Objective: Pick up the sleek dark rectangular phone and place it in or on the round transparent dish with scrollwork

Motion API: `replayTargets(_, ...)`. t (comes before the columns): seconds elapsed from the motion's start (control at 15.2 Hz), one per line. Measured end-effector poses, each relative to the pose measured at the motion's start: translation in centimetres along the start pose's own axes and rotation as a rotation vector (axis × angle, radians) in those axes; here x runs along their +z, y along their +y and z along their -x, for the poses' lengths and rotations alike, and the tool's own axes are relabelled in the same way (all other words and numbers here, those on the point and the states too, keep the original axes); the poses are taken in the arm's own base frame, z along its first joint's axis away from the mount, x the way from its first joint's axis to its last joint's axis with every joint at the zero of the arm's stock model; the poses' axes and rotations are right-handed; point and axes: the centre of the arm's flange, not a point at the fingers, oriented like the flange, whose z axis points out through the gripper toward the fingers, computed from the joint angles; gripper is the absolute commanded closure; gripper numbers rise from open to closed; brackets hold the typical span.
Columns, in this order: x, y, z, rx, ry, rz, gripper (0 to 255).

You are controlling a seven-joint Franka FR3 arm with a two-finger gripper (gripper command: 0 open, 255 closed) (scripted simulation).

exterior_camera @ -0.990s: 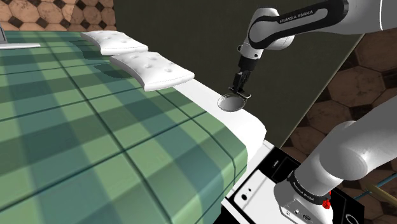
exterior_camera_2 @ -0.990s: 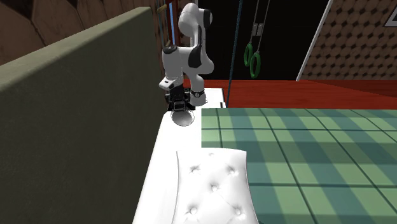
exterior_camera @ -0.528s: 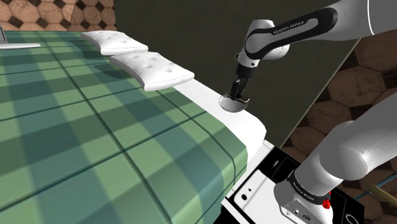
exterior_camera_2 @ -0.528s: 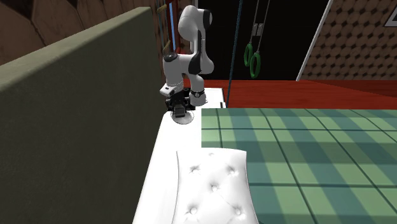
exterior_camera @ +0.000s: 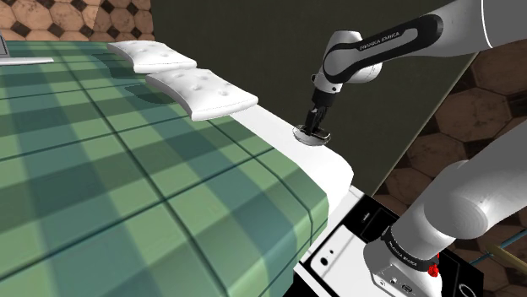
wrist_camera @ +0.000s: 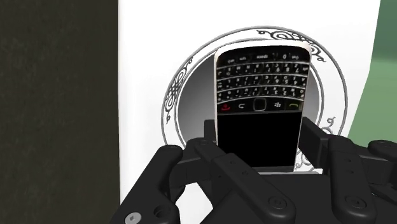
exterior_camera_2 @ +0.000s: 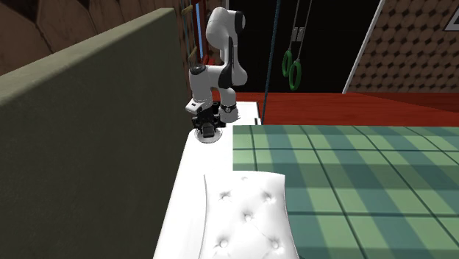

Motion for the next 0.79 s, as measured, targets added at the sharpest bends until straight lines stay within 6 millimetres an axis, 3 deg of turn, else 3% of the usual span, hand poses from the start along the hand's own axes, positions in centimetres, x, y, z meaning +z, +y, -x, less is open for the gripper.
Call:
replayTargets(0.07,0.0,0.0,0.0,0.000,0.000,0.000,0)
replayTargets(0.46,0.0,0.0,0.0,0.000,0.000,0.000,0)
replayTargets(0.79,-4.5,0.0,0.0,0.000,0.002,0.000,0)
